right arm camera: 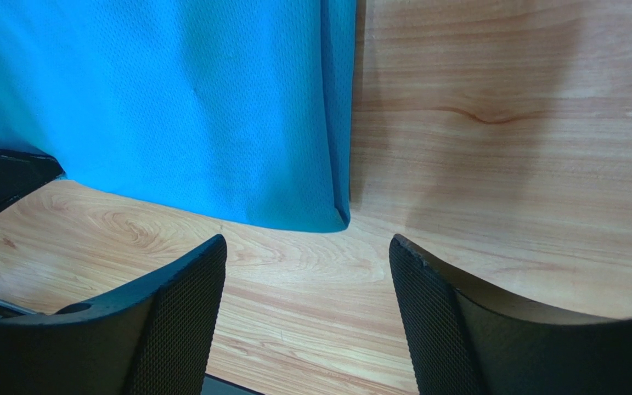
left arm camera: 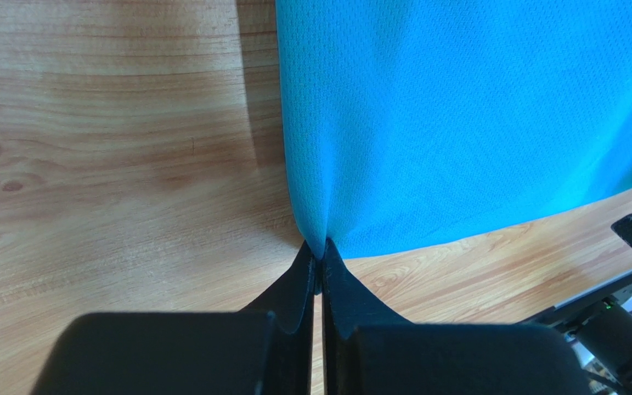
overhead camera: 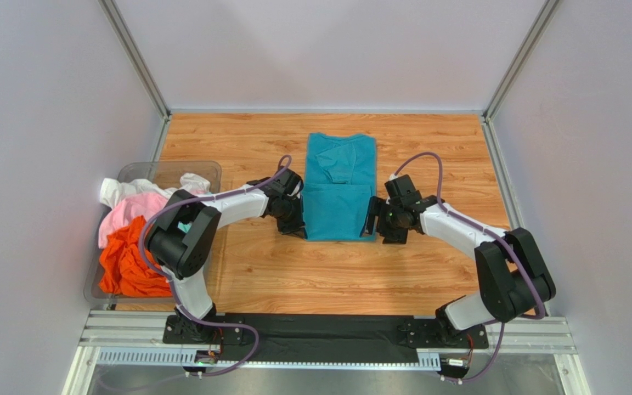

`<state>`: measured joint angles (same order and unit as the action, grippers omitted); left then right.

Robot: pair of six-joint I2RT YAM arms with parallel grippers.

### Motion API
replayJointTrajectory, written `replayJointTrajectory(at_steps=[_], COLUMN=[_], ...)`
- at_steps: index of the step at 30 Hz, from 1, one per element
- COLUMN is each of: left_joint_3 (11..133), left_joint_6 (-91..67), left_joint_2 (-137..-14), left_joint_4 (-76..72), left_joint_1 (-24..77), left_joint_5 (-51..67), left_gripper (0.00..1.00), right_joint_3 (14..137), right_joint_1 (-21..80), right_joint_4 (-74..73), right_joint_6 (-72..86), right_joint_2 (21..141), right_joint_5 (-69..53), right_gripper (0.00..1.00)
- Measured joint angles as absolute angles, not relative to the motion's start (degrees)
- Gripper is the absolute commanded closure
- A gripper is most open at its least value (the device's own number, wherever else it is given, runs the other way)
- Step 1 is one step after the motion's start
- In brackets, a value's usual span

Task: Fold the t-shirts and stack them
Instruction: Fold the tshirt

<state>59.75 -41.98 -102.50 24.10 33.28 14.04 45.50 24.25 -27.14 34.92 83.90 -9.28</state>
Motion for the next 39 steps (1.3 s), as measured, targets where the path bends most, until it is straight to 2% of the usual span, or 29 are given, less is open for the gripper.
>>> replayJointTrajectory(at_steps=[6,7,11,14,17,18,20,21,28,39], left_joint_3=[59.37,59.29,59.24,59.02,58.70,58.41,57.78,57.45,53.84,38.59], left_joint_6=[-42.09,-42.11,-42.15,-42.22,-42.54,-42.65,-42.83,-43.00,-44.03,-48.42], left_joint_2=[-102.50,-102.50,-102.50,-102.50,-102.37,-102.21,-101.82,-101.65,-98.87,-81.78], left_joint_4=[23.53,23.38,23.24,22.87,22.37,22.04,21.30,21.04,19.64,23.49], left_joint_1=[33.28,33.28,33.28,33.28,33.23,33.23,33.23,33.26,34.15,42.39], left_joint_5=[14.39,14.55,14.63,14.90,15.18,15.18,15.16,15.16,15.00,13.32], left_gripper=[1.00,1.00,1.00,1.00,1.00,1.00,1.00,1.00,1.00,1.00], right_joint_3=[46.59,46.59,46.59,46.59,46.54,46.41,45.87,45.60,41.30,30.46], right_joint_1=[24.25,24.25,24.25,24.25,24.25,24.25,24.25,24.25,24.91,32.95], right_joint_4=[-25.56,-25.39,-25.26,-24.86,-24.45,-24.23,-23.57,-23.27,-19.84,-27.38], right_joint_6=[35.14,35.18,35.55,35.68,36.03,36.05,36.14,36.27,36.71,38.22], right_joint_2=[85.65,85.86,86.94,87.88,88.86,88.97,88.99,89.01,86.17,64.86], right_joint_5=[-9.30,-9.28,-8.97,-8.58,-8.51,-8.51,-8.56,-8.60,-10.13,-13.78], right_gripper=[0.30,0.35,0.39,0.59,0.68,0.79,0.89,0.98,1.00,1.00])
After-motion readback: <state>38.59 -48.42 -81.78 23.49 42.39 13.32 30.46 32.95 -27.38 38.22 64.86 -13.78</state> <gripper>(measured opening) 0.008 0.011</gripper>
